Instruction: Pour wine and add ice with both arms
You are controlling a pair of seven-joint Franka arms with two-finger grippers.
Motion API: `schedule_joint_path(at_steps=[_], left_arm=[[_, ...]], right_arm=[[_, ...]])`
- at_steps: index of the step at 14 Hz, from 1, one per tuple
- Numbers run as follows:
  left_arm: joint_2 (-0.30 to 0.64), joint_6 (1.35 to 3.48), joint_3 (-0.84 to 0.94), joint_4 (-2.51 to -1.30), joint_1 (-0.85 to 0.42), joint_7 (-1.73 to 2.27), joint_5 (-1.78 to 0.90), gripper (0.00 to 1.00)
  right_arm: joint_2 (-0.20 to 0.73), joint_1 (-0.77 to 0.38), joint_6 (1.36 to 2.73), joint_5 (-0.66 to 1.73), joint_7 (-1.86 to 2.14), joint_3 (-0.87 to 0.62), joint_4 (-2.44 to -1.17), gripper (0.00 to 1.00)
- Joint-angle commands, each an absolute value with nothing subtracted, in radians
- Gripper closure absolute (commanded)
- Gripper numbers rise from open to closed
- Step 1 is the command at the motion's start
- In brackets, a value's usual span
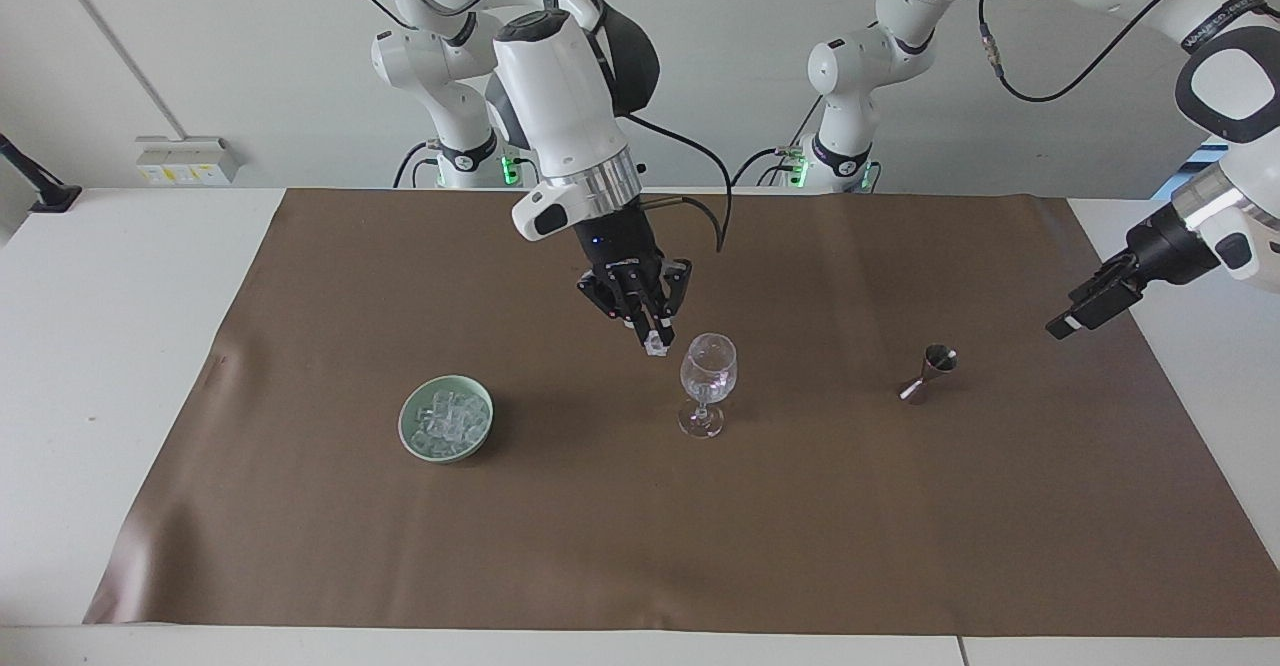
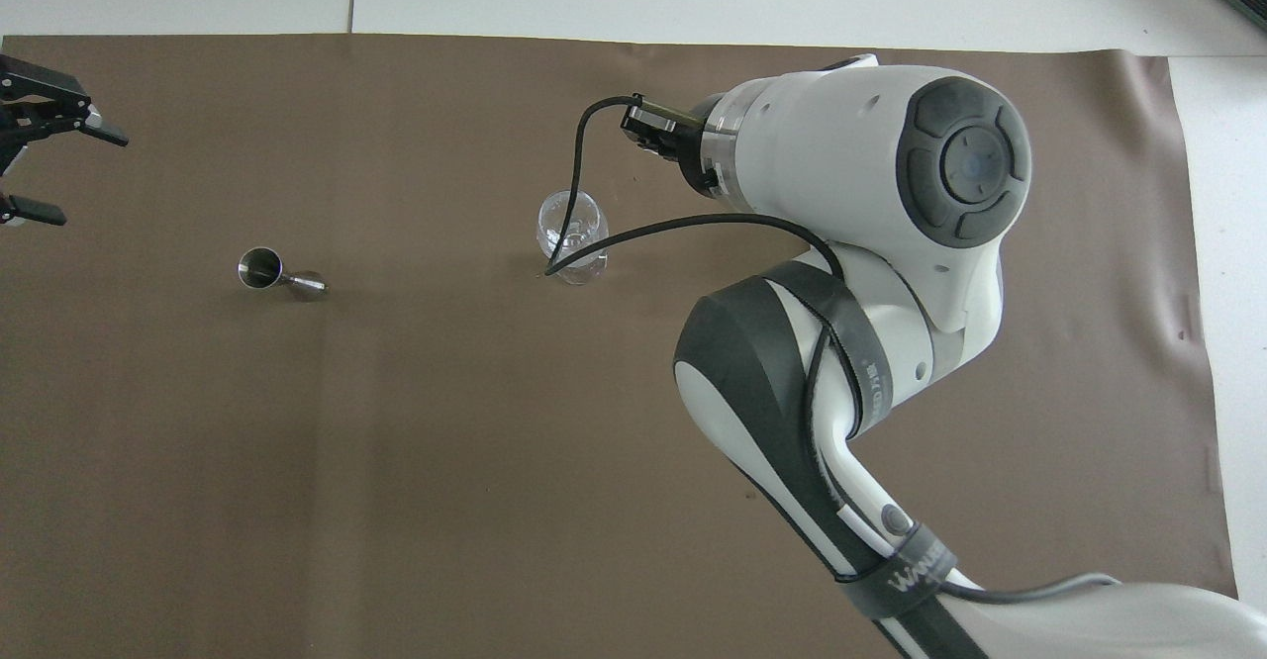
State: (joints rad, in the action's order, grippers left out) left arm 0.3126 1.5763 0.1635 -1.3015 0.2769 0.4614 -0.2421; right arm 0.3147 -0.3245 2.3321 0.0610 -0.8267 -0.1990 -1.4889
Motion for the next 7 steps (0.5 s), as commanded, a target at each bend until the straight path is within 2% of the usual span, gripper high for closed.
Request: schedule_joint_path(at_steps=[1, 7], left_arm=[[0.270, 1.607, 0.155, -1.318, 0.247, 0.330, -0.187, 0.00], [0.216, 1.594, 0.155, -1.336, 0.232, 0.123, -0.169, 0.00]], right_arm=[[0.331, -0.337, 2.352, 0.075, -0.847, -0.204, -1.466, 1.00], [0.331, -0.334, 2.350, 0.084, -0.841, -0.256, -1.470, 1.00]])
